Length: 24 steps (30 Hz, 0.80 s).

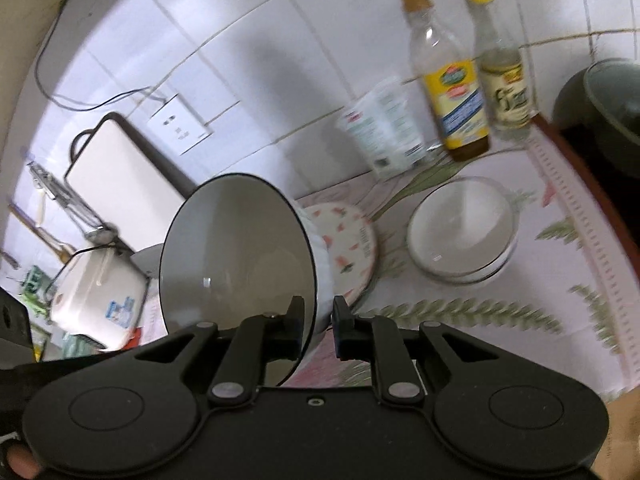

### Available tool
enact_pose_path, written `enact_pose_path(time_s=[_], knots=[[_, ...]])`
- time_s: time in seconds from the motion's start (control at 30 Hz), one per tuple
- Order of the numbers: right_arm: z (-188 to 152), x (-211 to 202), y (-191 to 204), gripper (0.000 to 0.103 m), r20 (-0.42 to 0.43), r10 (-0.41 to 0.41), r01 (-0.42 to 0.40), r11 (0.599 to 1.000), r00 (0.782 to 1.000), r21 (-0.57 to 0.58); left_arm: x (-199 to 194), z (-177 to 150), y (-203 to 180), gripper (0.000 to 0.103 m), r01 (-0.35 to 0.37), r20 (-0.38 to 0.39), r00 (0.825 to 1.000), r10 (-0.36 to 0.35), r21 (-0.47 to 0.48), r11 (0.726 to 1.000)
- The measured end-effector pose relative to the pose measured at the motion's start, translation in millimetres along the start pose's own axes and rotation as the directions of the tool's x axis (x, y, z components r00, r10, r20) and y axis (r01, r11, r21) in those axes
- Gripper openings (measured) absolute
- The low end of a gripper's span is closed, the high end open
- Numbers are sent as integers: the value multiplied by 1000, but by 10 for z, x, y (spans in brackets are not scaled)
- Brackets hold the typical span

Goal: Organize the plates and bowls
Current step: 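Carry the white bowl past the plate stack toward the nested bowls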

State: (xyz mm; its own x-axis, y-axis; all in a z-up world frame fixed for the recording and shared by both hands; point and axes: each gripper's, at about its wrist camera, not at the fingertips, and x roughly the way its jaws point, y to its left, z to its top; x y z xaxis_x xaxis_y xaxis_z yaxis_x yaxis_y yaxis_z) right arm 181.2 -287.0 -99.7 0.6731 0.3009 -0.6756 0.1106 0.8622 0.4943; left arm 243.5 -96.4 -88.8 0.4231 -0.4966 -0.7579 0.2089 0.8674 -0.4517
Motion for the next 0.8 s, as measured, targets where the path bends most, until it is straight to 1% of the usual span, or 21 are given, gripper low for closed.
enact_pose_path(time_s=[0.13,0.23,0.43,0.53,0.63,0.8], knots=[[123,36,-151,19,-2,-69,69,998,998,-15,302,88,-183,16,4,-15,1000,-4,10,1000],[219,100,-325,19,-10,-92,92,996,996,-4,498,139,-267,16,5,-30,1000,-5,6,1000],[385,267,-618,20,-25,-135,136,990,991,31,935,253,-312,16,21,-75,997,-26,-58,998],[451,394,-743,23,-49,-131,134,990,990,54,1153,312,-282,16,7,-74,997,-15,-106,994],[504,559,-835,25,-80,-140,145,987,987,67,1379,369,-248,16,-15,-97,995,2,-138,990],[534,752,-956,25,-107,-159,168,983,981,78,1588,404,-248,16,-53,-120,992,34,-154,987]])
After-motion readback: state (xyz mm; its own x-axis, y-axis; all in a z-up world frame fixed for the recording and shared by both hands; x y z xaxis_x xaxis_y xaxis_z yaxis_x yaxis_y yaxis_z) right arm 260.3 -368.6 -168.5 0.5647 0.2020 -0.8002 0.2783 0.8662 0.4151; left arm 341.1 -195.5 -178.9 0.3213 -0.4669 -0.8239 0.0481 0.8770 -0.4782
